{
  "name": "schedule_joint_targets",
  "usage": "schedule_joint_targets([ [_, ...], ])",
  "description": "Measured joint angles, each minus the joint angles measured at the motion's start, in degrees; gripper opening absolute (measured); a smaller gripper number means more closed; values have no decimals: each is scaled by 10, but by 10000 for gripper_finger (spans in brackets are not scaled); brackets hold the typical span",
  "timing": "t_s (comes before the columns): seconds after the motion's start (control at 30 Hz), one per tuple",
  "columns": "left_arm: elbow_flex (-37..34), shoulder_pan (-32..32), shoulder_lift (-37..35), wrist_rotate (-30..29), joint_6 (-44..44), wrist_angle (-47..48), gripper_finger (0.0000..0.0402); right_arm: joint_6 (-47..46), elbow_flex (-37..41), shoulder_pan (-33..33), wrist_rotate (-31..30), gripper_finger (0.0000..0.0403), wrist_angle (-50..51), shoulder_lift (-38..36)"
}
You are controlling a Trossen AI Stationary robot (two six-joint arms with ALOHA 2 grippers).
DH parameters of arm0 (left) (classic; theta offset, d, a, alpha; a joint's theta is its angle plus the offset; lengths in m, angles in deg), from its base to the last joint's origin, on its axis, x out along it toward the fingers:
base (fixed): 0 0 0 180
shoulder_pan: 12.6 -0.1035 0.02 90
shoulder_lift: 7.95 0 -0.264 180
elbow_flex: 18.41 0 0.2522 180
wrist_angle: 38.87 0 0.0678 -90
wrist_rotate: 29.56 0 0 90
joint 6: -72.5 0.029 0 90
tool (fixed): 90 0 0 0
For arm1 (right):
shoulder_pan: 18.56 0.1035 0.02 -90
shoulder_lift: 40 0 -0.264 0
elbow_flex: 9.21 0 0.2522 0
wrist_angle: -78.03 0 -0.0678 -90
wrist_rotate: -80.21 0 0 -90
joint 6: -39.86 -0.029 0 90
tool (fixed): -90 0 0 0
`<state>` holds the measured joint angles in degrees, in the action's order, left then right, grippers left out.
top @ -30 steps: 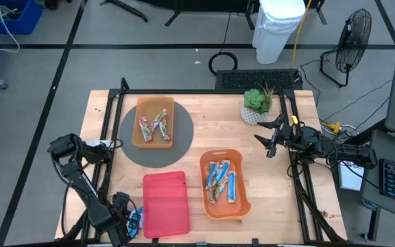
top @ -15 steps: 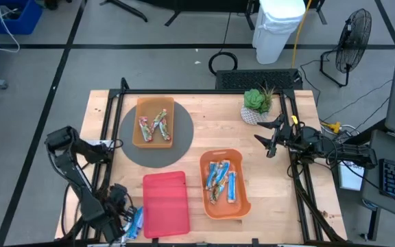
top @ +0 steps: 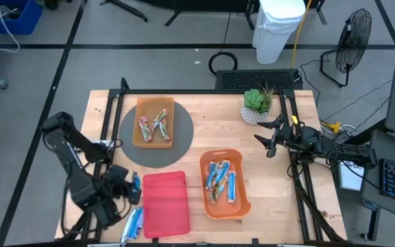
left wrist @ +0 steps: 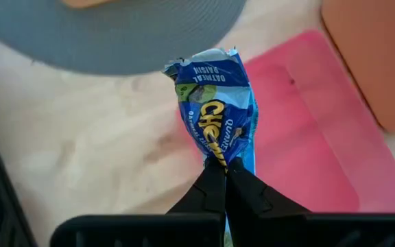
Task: Pick and place Granola Bars by type
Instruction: Put the blue granola bar into the red bin
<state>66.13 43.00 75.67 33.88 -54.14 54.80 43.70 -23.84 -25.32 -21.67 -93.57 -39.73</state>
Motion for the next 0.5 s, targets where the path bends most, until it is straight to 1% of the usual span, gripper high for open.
schedule_joint_targets([
  [0.13, -1, -68, 1, 0, 75, -38, 4, 0, 0, 0, 0, 251, 0, 0],
  [0.2, -1, -104, 6, 3, 134, -81, 6, 0, 0, 0, 0, 251, 0, 0],
  [0.27, -1, -136, 14, 20, 205, -121, 4, 0, 0, 0, 0, 251, 0, 0],
  [0.37, -1, -177, 35, 61, 289, -166, 3, 0, 0, 0, 0, 251, 0, 0],
  [0.43, -1, -195, 51, 95, 315, -174, 7, 0, 0, 0, 0, 251, 0, 0],
  [0.5, -1, -207, 68, 130, 324, -168, 10, 0, 0, 0, 0, 252, 0, 0],
])
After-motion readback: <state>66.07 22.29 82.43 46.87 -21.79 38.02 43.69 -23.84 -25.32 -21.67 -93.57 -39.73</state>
